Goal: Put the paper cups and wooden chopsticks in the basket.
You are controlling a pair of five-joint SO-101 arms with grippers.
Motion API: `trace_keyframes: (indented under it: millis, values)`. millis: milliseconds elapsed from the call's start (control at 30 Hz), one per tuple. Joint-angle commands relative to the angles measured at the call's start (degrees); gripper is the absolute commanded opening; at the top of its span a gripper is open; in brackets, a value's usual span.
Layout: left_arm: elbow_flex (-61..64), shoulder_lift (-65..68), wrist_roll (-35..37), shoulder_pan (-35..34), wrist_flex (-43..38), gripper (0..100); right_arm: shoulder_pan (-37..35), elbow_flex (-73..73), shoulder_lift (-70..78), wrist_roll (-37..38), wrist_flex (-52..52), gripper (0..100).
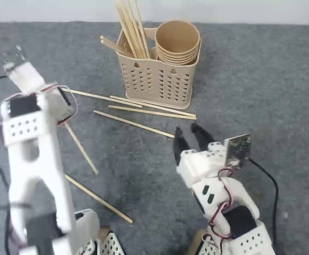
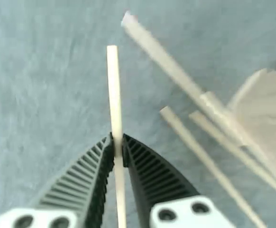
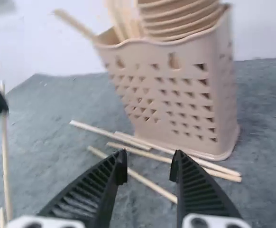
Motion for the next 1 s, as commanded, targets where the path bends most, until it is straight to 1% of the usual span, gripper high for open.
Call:
trace_keyframes:
  millis: [0, 100, 167, 333, 433, 567, 700, 733, 800, 867, 967]
  values:
    - [-8.4, -13.5, 1.8, 4.7, 0.1, 1, -2.5, -0.4, -0.9, 1.8, 1.0, 16.2]
    - [-17.0, -14.5, 6.2, 6.5, -2.5, 1, -2.5, 0.6, -0.9, 1.8, 0.5, 16.2]
    - [-22.9, -13.9, 8.3, 7.4, -5.7, 1, -2.6, 0.7, -0.9, 1.8, 0.5, 16.2]
    - [-32.0, -8.4, 8.7, 12.9, -17.8, 1, -2.5, 0.7, -0.9, 1.8, 0.5, 16.2]
    - [-33.7, -3.9, 8.7, 17.3, -27.8, 1, -2.5, 0.7, -0.9, 1.8, 0.6, 16.2]
    - [-33.5, 1.8, 8.5, 21.2, -42.0, 1, -2.5, 0.7, -0.9, 1.8, 0.7, 16.2]
    - [-33.6, 7.6, 8.4, 23.6, -51.9, 1, -2.5, 0.7, -0.9, 1.8, 0.8, 16.2]
    - [-33.6, 8.9, 7.8, 23.6, -53.4, 1, -2.5, 0.7, -0.9, 1.8, 0.9, 16.2]
    - [-33.6, 11.4, 3.9, 23.6, -55.5, 1, -2.5, 0.6, -0.9, 1.8, 0.9, 16.2]
    - [-33.6, 13.7, -1.2, 23.6, -55.8, 1, -2.5, 0.6, -0.9, 1.8, 0.9, 16.2]
    - [-33.5, 16.5, -5.5, 23.6, -55.7, 1, -2.5, 0.5, -0.9, 1.8, 0.9, 16.2]
